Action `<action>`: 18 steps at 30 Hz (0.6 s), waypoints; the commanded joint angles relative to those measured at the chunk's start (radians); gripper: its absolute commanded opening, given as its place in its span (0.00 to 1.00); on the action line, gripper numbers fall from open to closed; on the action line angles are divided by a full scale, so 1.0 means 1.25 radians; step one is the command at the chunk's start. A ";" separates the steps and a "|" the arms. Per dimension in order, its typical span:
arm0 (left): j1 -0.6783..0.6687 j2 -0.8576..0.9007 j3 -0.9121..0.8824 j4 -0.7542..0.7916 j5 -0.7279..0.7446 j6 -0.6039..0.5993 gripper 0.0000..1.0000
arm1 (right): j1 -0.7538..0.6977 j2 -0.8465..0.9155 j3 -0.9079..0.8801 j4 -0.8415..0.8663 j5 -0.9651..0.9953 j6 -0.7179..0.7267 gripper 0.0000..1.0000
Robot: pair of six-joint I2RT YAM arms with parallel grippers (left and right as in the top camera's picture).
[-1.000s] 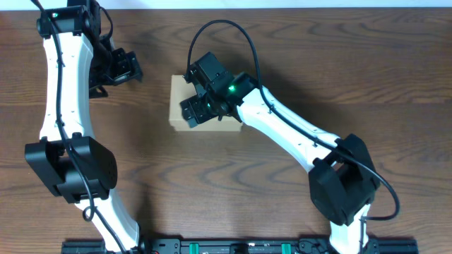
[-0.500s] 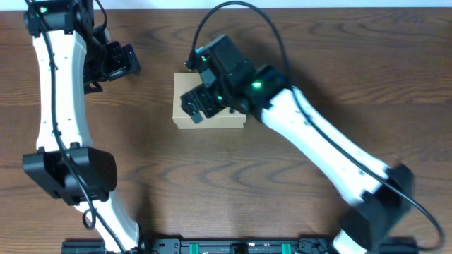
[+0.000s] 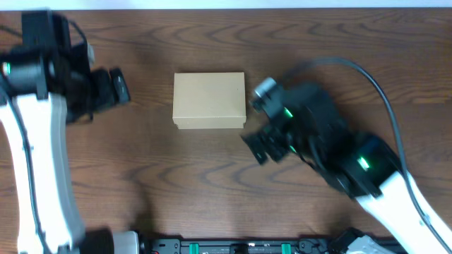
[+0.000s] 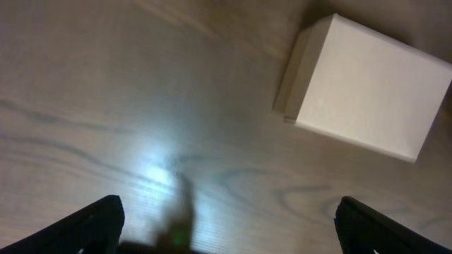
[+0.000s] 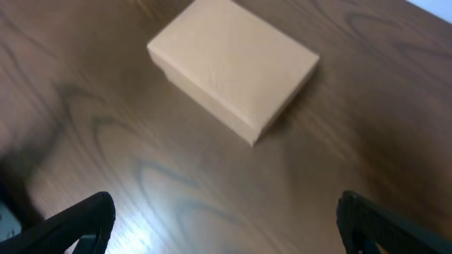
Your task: Pack container
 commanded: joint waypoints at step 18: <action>0.002 -0.831 -0.750 0.278 0.159 -0.109 0.95 | -0.005 -0.551 -0.354 -0.001 -0.001 0.090 0.99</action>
